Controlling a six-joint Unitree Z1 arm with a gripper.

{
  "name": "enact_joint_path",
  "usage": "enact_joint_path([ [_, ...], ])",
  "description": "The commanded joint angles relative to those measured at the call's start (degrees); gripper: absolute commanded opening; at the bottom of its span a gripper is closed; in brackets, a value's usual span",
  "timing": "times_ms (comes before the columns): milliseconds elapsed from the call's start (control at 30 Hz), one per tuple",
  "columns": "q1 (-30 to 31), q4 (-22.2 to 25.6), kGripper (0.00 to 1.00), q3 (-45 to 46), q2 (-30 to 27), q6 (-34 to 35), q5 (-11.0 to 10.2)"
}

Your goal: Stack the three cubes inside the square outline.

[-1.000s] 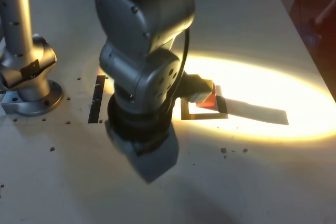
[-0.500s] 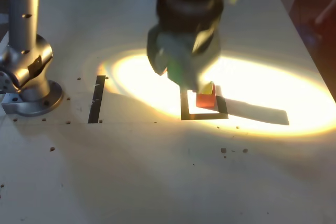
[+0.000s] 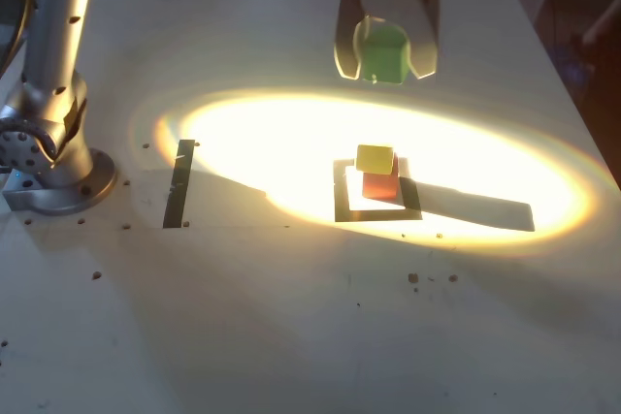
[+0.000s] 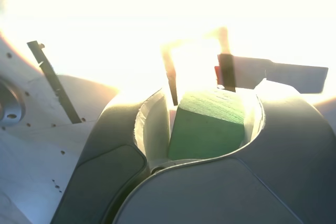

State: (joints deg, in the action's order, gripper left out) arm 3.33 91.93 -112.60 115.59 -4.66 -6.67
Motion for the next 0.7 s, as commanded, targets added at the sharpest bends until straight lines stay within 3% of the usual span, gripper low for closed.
enact_joint_path([
  [0, 0.12, -0.01, 0.25, 1.28, 0.41, 0.86, 0.11],
  [333, 3.10, -3.55, 0.25, 5.85, 1.49, 4.56, 0.37],
  [667, 4.15, -4.67, 0.25, 5.63, 3.58, 5.36, 2.68],
])
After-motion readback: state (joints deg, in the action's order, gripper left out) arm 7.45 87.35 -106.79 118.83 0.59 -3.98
